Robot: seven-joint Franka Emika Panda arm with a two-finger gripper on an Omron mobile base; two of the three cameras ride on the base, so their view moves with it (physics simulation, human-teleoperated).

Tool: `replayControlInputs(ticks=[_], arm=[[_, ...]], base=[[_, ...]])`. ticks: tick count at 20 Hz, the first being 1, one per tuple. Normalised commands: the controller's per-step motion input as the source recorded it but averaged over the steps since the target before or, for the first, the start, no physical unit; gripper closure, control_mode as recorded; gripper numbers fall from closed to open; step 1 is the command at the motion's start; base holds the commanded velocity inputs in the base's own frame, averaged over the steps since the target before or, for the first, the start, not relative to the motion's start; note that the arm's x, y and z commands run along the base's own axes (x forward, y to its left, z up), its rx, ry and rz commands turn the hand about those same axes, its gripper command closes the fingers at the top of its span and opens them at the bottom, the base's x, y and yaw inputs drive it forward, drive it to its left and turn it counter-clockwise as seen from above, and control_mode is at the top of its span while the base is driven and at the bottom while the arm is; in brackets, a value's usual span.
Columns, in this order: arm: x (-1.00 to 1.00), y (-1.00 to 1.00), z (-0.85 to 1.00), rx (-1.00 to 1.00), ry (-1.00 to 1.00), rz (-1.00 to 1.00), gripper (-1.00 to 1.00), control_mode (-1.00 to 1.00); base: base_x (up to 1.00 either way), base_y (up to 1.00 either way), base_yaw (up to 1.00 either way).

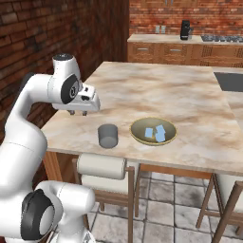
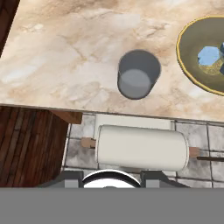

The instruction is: There are four ice cubes in the ice bowl. Place two ice cubes in each glass of water.

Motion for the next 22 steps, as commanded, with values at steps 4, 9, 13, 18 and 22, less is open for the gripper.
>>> replayControlInputs(ticks=[4,9,13,18,22], arm=[[0.0,-0.1,0.0,0.0,0.0,-0.05,-1.0,-1.0],[0.0,-0.35,-0.01,0.0,0.0,-0.19,-1.0,-1.0],[0.0,-0.5,-0.09,0.0,0.04,-0.3,-1.0,-1.0],[0.0,-0.59,-0.17,0.02,0.06,-0.34,-1.0,-1.0],[0.01,-0.57,-0.21,0.01,0.13,-0.34,-1.0,-1.0]], base=[[0.0,0.0,0.0],[0.0,0.0,0.0],[0.0,0.0,0.0],[0.0,0.0,0.0],[0.0,0.0,0.0]])
